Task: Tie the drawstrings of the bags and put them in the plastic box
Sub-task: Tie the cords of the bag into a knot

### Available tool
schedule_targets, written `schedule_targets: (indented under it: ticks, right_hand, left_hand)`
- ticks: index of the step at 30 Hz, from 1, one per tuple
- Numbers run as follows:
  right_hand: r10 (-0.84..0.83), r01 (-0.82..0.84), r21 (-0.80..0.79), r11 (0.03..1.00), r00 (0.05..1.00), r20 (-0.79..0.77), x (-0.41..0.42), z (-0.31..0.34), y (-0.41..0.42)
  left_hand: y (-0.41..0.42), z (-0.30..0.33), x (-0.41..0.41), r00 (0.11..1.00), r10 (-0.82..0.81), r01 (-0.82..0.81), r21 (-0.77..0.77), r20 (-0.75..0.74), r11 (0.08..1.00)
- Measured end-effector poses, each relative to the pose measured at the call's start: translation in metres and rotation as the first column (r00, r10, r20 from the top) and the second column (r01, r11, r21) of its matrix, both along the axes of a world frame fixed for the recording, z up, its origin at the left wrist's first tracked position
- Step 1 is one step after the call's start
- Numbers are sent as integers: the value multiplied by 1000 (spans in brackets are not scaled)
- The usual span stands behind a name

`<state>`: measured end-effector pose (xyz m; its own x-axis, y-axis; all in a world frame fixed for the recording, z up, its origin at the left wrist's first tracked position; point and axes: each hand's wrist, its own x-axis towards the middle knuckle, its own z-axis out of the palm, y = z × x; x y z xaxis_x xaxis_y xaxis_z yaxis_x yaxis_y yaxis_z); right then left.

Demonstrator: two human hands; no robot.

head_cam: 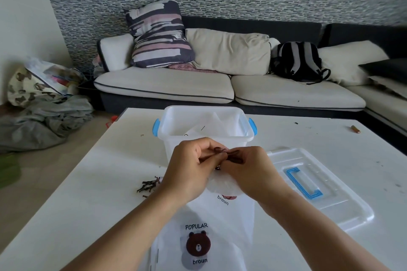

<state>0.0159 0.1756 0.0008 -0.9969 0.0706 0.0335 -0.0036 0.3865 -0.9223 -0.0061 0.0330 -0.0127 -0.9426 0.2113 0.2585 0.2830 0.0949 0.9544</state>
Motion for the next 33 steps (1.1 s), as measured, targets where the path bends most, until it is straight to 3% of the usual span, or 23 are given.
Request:
schedule_targets:
  ticks: [6, 10, 14, 19, 25, 29, 33]
  right_hand:
    - [107, -74, -164, 984, 974, 202, -4, -2, 4]
    - [354, -268, -355, 895, 912, 205, -8, -5, 20]
    - [454, -385, -324, 864, 874, 173, -12, -4, 28]
    - [412, -294, -464, 835, 894, 174, -17, -3, 40]
    - [309, -222, -518, 826, 947, 86, -18, 3, 43]
    - [348, -269, -500, 823, 935, 71, -18, 9, 45]
    - [449, -298, -616, 729, 888, 102, -19, 6, 49]
  left_hand:
    - [-2, 6, 1, 995, -10, 2, 82, 95, 997]
    - [-6, 8, 0, 984, -23, -5, 161, 175, 987]
    - [-6, 10, 2, 967, -82, 25, 231, 241, 973]
    - [-6, 11, 1, 972, -68, 22, 203, 225, 979]
    - [-7, 11, 1, 970, -48, -5, 214, 238, 977]
    - [-6, 11, 2, 958, -53, -18, 245, 280, 969]
    - [-6, 12, 2, 943, -96, -7, 307, 318, 952]
